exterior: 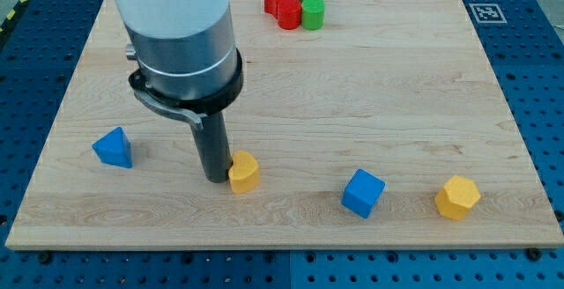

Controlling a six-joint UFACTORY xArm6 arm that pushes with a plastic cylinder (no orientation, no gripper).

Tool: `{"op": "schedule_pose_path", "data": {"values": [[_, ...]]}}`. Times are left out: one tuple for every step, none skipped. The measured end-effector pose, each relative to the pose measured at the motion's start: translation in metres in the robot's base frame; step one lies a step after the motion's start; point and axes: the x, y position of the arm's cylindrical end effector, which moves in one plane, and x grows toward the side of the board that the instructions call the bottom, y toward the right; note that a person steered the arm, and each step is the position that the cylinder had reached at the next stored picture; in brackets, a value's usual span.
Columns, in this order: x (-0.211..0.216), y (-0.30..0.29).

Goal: Move the yellow heart to the top left of the yellow hexagon

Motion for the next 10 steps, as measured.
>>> {"op": "schedule_pose_path", "data": {"values": [[0.009,0.011],[0.013,0.024],[0.013,0.042],[0.013,0.064],[0.013,0.094],[0.013,0.124],[0.013,0.148],[0.011,0.174],[0.005,0.201],[0.003,0.214]]}}
